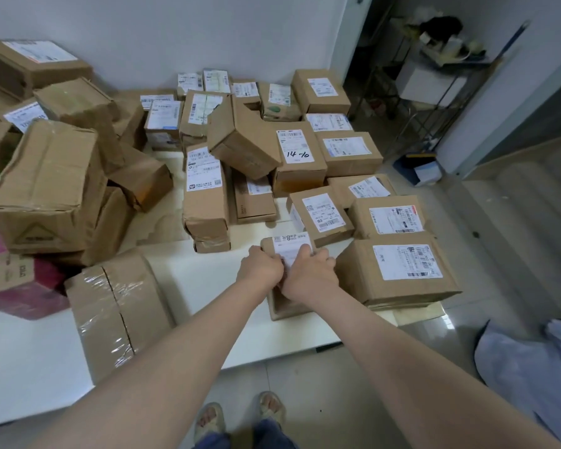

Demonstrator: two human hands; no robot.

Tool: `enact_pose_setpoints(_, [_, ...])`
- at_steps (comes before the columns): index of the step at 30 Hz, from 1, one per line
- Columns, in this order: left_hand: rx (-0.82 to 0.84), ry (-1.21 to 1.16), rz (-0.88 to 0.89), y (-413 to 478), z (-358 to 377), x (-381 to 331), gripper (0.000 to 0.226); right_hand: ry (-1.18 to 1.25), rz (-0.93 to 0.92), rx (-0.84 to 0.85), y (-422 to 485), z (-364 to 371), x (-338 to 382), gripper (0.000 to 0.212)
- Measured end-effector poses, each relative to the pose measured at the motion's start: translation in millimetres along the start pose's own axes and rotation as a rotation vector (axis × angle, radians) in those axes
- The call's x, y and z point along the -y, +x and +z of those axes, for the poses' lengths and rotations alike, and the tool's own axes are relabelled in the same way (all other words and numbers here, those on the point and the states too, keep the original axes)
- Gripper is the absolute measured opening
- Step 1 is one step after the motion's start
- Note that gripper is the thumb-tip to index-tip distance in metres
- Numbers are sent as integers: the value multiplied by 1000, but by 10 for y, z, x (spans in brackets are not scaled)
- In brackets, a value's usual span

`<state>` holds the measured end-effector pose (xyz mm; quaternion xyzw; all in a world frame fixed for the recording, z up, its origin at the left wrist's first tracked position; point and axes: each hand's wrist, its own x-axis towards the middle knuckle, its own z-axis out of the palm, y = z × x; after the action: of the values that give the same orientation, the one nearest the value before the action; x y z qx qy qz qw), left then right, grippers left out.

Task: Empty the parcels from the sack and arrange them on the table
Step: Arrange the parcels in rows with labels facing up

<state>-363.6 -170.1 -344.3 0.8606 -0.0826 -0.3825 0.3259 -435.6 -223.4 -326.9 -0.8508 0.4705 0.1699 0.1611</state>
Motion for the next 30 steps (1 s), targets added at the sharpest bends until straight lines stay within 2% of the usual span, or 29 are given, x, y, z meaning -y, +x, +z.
enact_pose_setpoints(3, [-158,134,9,-60,61,-281,54,10,-125,-106,41,-244,-132,49])
enact_pose_setpoints(6, [-268,258,206,-113,159,-604,54,151,-118,-256,171,-495,-380,43])
enact_pose_setpoints(8, [-268,309,331,-85,257,-827,57,207,-85,-353,322,-635,-571,41])
enact_pose_setpoints(11, [-257,403,403,11,512,-1137,63,237,-39,-437,643,-796,-916,40])
enact_pose_setpoints(16, [-165,580,289,395,1092,-1579,64,224,111,-517,1433,-1099,-1621,44])
enact_pose_setpoints(20, [-119,650,167,722,1358,-1685,64,131,158,-392,2065,-1261,-2163,51])
enact_pose_setpoints(23, [-89,618,83,861,1425,-1659,59,218,123,-210,2516,-1314,-2384,62])
enact_pose_setpoints(26, [-44,582,31,928,1439,-1619,66,345,25,-10,2701,-1265,-2362,57])
enact_pose_setpoints(28, [-39,556,0,947,1423,-1627,71,400,-36,62,2698,-1198,-2275,52])
enact_pose_setpoints(30, [-60,524,-27,941,1382,-1644,78,436,-42,96,2697,-1111,-2158,55])
